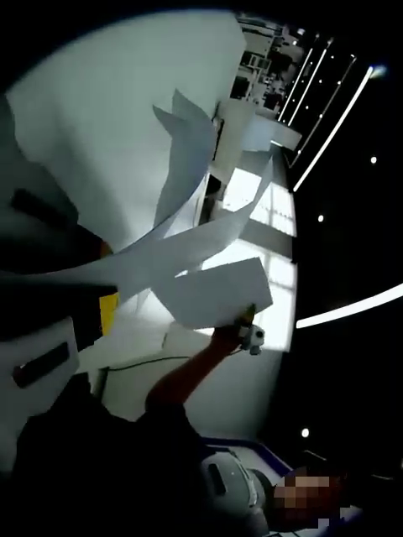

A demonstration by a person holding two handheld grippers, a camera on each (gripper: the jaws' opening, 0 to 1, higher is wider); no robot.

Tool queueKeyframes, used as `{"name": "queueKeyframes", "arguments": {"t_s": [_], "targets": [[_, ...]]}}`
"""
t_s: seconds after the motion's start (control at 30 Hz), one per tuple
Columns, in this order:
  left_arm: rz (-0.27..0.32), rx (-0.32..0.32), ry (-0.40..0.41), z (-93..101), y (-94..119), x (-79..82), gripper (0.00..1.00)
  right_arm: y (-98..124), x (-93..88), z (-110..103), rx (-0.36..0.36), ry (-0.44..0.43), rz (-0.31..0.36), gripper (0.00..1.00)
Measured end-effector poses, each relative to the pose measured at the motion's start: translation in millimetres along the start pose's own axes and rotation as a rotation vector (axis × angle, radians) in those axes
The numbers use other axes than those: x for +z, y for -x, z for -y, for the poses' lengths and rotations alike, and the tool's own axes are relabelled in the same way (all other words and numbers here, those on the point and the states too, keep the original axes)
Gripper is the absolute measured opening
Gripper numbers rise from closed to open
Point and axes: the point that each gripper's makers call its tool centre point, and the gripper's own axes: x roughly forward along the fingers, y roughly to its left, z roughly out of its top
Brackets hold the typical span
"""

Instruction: Organize the stack of printing papers by aligning and flattening the scattered papers on the table

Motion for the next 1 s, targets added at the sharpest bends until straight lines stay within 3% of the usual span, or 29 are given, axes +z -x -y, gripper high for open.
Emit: {"name": "queueKeyframes", "arguments": {"t_s": [0.57, 1.0], "targets": [[-0.003, 0.004, -0.002, -0.2, -0.4, -0.7, 0.06, -4.4, 23.2, -53.7, 0.154, 0.039, 0.037, 0.10], [-0.002, 0.003, -0.003, 0.0, -0.2, -0.5, 0.06, -20.2, 15.9, -74.5, 0.229, 0.050, 0.002, 0.10]]}}
